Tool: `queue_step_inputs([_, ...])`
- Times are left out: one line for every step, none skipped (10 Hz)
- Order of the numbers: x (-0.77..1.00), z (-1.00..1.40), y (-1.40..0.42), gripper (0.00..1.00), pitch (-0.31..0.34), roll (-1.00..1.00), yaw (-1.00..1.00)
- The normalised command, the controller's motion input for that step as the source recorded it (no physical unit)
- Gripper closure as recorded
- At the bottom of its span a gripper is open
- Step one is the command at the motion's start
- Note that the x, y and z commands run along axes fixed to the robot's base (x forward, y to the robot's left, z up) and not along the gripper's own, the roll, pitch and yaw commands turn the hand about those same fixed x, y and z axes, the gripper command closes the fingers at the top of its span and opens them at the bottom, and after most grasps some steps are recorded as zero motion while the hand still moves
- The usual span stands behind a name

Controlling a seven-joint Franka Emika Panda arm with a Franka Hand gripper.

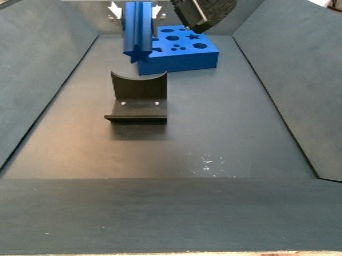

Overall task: Pick up the star object. Move up. Place the star object on the fixture. Regrasp the star object. Move to above the board. Insert the star object.
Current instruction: Place the star object on the fixture.

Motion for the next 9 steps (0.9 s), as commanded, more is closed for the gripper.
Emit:
queue_step_inputs([0.15, -1.0, 0.07, 1.0, 0.072, -1.0, -0.06])
queue_step_inputs([0.15, -1.0, 0.08, 1.0, 0.07, -1.0, -0.07])
queue_step_inputs([0.16, -1.0, 0.09, 1.0, 0.088, -1.0, -0.09])
queue_step_inputs([0.17, -1.0, 0.09, 1.0, 0.108, -1.0, -0.1])
queue_step_inputs([0.18, -1.0, 0.1, 1.0, 0.122, -1.0, -0.12])
queue_step_inputs([0.18, -1.0, 0.11, 1.0, 0.132, -1.0, -0.14])
queue_step_inputs([0.19, -1.0, 0.11, 1.0, 0.121, -0.87, -0.15])
queue_step_inputs([0.2, -1.0, 0.12, 1.0, 0.104, -0.7, -0.15])
queue_step_inputs([0.21, -0.99, 0.13, 1.0, 0.081, -0.48, -0.16])
